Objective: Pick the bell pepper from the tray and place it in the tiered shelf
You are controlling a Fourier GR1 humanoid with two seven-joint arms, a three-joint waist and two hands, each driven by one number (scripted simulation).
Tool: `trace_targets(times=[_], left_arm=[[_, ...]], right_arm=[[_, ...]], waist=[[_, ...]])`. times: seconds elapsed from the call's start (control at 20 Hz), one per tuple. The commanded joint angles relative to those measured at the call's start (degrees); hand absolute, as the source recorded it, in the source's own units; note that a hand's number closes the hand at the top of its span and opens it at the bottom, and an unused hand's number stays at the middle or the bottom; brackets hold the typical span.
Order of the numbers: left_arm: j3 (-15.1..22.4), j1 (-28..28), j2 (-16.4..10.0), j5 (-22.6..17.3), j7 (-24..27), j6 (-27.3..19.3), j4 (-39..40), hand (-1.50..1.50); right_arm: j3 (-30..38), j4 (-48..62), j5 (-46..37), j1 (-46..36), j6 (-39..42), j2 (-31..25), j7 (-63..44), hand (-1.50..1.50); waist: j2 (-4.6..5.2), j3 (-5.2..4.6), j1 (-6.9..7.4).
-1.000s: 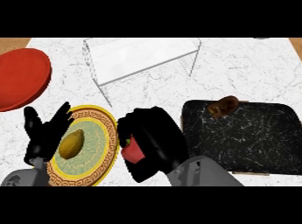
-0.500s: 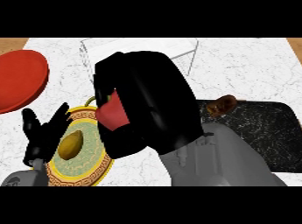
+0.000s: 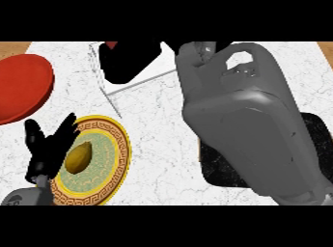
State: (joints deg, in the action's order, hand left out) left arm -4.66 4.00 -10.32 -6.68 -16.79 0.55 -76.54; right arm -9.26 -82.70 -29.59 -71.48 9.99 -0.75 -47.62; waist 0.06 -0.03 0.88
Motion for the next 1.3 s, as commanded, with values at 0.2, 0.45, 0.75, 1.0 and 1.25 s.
trace_targets(times=[0.2,0.45,0.75,1.0,1.25], left_arm=[[-0.7,1.9,0.3,-0.2,-0.1,0.3,2.7,0.00],[0.4,0.5,1.0,0.6,0.7,0.4,1.1,0.00],[0.7,-1.2,1.0,0.8,0.9,0.9,-0.3,0.00],[0.6,0.4,0.3,-0.2,-3.2,1.4,-2.7,0.00],[0.5,0.7,0.9,0.0,-2.2,1.2,-1.6,0.00]], right_arm=[[7.0,18.3,0.2,-7.8,-0.8,-3.6,12.1,1.50],[8.5,29.9,0.3,-14.0,0.4,-4.2,17.6,1.50],[9.7,42.2,-2.2,-17.4,-1.2,-7.2,27.6,1.50],[10.5,50.6,-4.1,-21.5,-5.2,-5.5,30.5,1.50],[10.3,57.1,-6.5,-21.1,-10.3,-4.5,35.9,1.50]], waist=[[0.24,-0.03,-0.01],[0.29,-0.04,0.55],[0.47,-0.05,1.20],[0.50,-0.04,1.52],[0.64,-0.05,1.58]])
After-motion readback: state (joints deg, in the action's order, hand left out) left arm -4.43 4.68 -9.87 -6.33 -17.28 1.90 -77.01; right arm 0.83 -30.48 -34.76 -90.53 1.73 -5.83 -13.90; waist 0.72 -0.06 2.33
